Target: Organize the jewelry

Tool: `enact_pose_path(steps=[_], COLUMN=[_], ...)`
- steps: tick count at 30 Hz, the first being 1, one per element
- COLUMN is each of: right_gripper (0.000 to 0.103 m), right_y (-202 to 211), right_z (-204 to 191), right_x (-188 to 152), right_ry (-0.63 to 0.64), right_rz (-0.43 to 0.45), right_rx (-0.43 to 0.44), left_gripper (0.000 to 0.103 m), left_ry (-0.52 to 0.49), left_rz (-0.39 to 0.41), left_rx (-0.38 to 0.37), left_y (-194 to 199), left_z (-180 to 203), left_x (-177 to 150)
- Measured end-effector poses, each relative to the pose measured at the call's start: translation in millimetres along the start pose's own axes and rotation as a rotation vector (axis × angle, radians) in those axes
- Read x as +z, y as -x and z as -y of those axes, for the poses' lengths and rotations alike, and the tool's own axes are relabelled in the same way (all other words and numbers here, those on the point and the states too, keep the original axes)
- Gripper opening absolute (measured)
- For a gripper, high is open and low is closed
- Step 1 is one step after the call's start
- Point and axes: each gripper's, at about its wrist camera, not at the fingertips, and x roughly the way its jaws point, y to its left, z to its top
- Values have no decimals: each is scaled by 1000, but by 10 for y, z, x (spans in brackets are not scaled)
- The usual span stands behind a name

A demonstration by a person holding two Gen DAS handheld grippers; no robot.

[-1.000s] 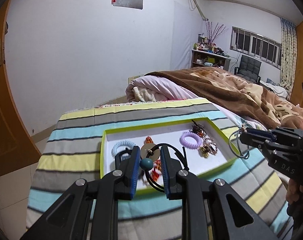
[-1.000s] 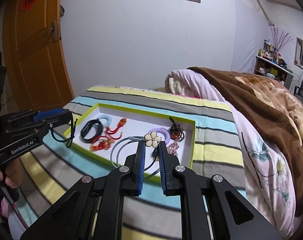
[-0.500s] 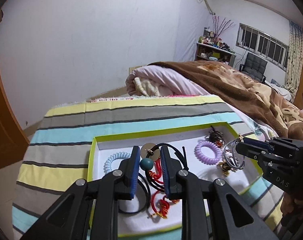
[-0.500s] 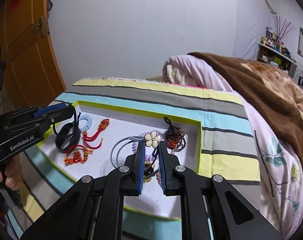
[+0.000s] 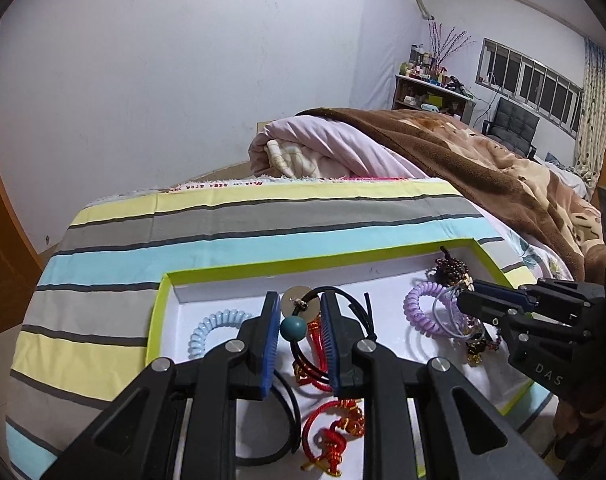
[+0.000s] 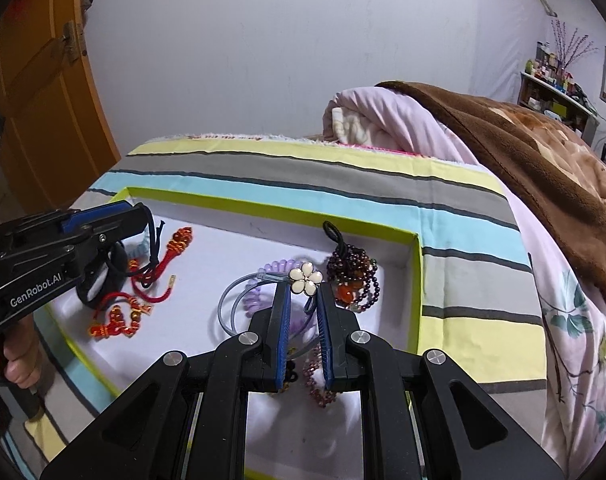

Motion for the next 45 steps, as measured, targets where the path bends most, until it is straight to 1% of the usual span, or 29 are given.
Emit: enact_pose_path(steps=[8, 15, 17, 18, 20, 23, 29, 35, 40, 45], right_gripper=[14, 20, 23, 24, 24, 24, 24, 24, 24, 24], right_y=[-126, -82, -36, -19, 10, 91, 339, 649, 952, 1258], right_z=[29, 13, 8, 12, 14, 13, -9, -110, -210, -328], right_x=[-8, -15, -24, -26, -23, -26, -76, -173, -324, -559], right_ry=[-8, 3, 6, 5, 3, 2, -13, 3, -7, -18], right_rz=[-32, -21, -9, -5, -3, 8, 47, 86, 117, 132], right_rx=[-6, -12, -12, -11, -12, -13, -20, -34, -28, -22], left_gripper=[22, 22, 25, 29, 30, 30, 30, 30, 30, 30], left_ry=[13, 7, 7, 10, 11, 5, 7, 1, 8, 33], left_rz=[-42, -48, -42, -40, -40, -28, 14, 51, 87, 103], left_rx=[1, -7, -8, -11, -21, -17, -9, 7, 21, 20], left_y=[-154, -136, -103, -87, -49, 25, 304, 607, 920, 1216], left_z=[-17, -2, -1, -2, 5, 16, 36, 97, 151, 160], left_x=[-61, -74, -82, -82, -81, -73, -90, -162, -317, -503])
